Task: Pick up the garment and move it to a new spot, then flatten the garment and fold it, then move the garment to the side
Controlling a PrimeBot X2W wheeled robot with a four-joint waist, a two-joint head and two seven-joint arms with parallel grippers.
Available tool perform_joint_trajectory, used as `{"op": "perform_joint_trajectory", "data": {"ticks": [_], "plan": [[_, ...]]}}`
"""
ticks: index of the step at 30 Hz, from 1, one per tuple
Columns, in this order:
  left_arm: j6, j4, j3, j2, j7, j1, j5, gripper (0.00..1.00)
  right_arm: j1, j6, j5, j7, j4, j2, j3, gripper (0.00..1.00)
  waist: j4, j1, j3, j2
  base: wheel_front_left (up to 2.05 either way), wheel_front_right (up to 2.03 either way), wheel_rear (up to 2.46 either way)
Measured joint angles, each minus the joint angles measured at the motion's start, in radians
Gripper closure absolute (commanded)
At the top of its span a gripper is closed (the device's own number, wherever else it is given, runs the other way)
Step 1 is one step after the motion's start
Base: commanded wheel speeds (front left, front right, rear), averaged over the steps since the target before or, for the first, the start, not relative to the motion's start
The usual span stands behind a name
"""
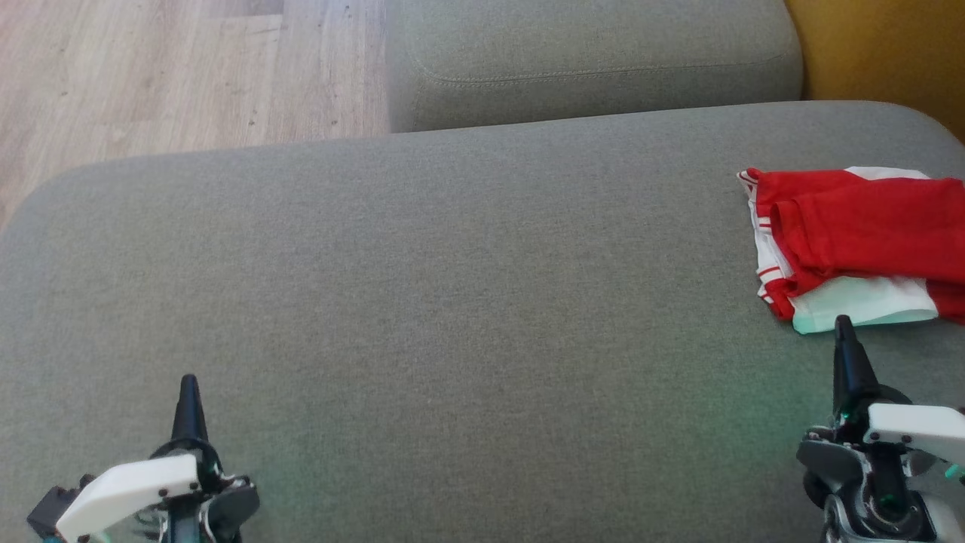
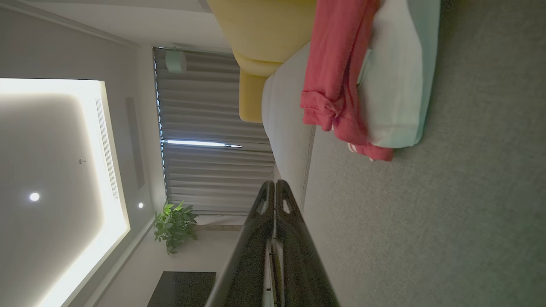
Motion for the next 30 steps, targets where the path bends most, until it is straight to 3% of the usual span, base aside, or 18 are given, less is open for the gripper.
{"op": "perform_joint_trajectory", "data": {"ticks": [12, 30], "plan": [[0.0, -0.005, 0.012, 0.0, 0.027, -0.012, -0.107, 1.0, 0.0, 0.0, 0.119, 0.03, -0.017, 0.0, -0.02, 1.0, 0.002, 0.0, 0.0, 0.0, 0.0, 0.0, 0.0], [0.0, -0.005, 0.012, 0.0, 0.027, -0.012, -0.107, 1.0, 0.0, 0.0, 0.119, 0.03, -0.017, 0.0, -0.02, 1.0, 0.002, 0.0, 0.0, 0.0, 0.0, 0.0, 0.0]]}}
